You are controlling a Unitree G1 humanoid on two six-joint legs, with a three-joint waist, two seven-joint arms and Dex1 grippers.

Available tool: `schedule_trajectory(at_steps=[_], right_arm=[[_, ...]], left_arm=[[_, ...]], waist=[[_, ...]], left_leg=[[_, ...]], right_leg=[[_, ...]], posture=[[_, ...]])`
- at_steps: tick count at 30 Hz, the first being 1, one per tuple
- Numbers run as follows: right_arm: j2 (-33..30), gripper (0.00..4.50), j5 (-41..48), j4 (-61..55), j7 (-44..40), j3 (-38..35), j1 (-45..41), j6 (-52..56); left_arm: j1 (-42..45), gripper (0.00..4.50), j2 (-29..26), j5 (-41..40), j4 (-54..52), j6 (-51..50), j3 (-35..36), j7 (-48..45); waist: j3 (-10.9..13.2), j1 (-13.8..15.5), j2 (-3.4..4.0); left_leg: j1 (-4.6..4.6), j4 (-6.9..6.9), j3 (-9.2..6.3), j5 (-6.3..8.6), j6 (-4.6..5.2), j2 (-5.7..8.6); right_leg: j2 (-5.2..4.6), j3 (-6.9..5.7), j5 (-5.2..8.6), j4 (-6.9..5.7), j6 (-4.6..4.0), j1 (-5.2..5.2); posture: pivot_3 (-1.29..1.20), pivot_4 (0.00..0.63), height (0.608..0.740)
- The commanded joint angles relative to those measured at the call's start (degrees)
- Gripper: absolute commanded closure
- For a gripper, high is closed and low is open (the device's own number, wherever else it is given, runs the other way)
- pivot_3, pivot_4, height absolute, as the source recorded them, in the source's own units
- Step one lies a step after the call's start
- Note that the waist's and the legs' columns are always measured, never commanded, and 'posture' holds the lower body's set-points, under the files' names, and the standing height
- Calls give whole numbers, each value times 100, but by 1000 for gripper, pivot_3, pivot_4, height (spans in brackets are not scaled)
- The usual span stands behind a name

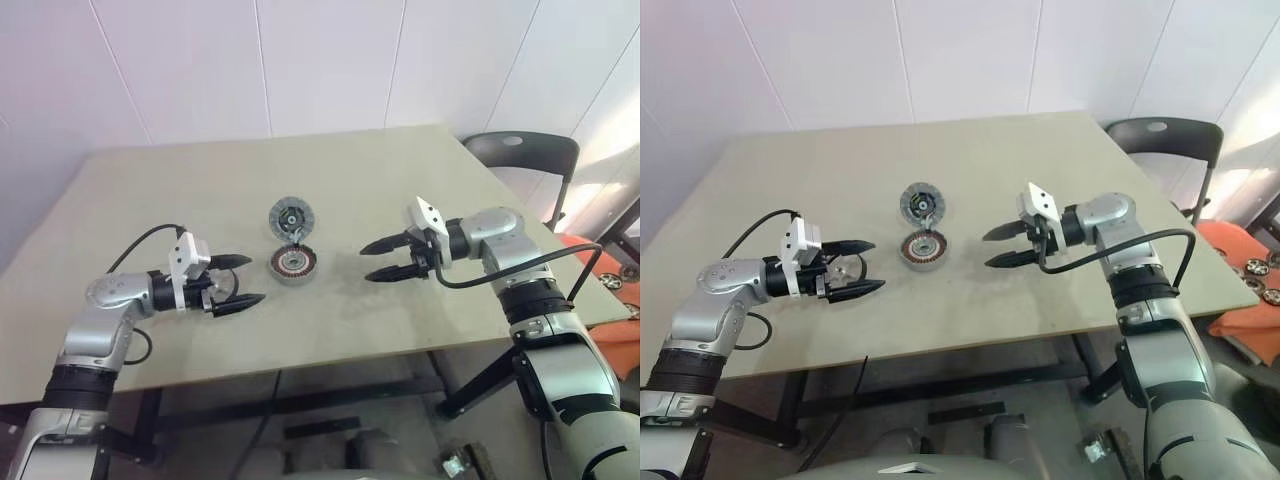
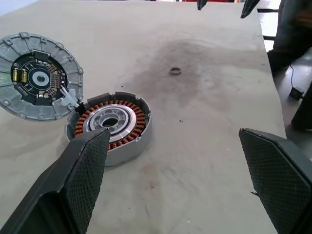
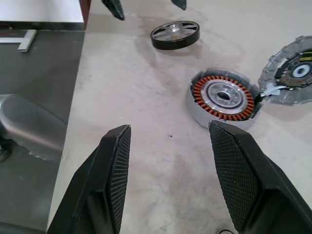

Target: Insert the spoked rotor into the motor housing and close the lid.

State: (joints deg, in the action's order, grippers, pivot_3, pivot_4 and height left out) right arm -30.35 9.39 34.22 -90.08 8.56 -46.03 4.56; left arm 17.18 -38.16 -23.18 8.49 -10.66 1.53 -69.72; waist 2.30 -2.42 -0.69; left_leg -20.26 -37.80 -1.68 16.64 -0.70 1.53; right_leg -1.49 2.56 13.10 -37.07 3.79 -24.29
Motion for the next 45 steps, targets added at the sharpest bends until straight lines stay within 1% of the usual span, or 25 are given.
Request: schedule_trajectory(at_steps=[1,10,21,27,37,43,45], right_arm=[[-12,1840,53,17,28,-62,-142,-186],[-2,1840,58,139,18,-57,-236,-207],[-23,1840,56,108,-7,-26,-216,-167],[6,1840,34,178,27,-22,-233,-236],[33,1840,128,-319,168,-32,-105,19],[-108,1840,305,-532,11,-126,41,109],[-195,1840,317,-602,-79,-118,206,41]], left_arm=[[83,0,-91,-69,-154,65,199,19],[26,0,-119,-91,-78,122,398,82],[-99,0,-42,-133,-287,93,419,192],[-308,0,-126,-182,-428,76,494,206],[-342,0,-66,-246,-525,39,556,302],[-399,0,-128,-265,-515,1,557,183],[-388,0,-120,-236,-462,28,557,177]], waist=[[0,0,0],[0,-2,0],[0,-2,0],[0,-4,0],[0,2,0],[0,3,0],[0,3,0]], left_leg=[[0,-2,0,0,0,0],[-1,-7,0,1,1,0],[-1,-9,0,1,1,0],[-1,-9,0,1,2,-1],[-3,-10,0,1,2,0],[-2,-10,0,1,2,0],[-2,-10,0,1,2,0]], right_leg=[[0,0,0,0,0,1],[1,0,0,0,0,3],[0,0,0,0,0,5],[-1,0,0,0,0,4],[-2,0,0,1,0,4],[-1,-1,0,1,0,5],[-1,-1,0,1,0,5]], posture=[[0,0,740],[0,0,740],[0,0,740],[0,0,740],[0,0,740],[0,0,740],[0,0,740]])
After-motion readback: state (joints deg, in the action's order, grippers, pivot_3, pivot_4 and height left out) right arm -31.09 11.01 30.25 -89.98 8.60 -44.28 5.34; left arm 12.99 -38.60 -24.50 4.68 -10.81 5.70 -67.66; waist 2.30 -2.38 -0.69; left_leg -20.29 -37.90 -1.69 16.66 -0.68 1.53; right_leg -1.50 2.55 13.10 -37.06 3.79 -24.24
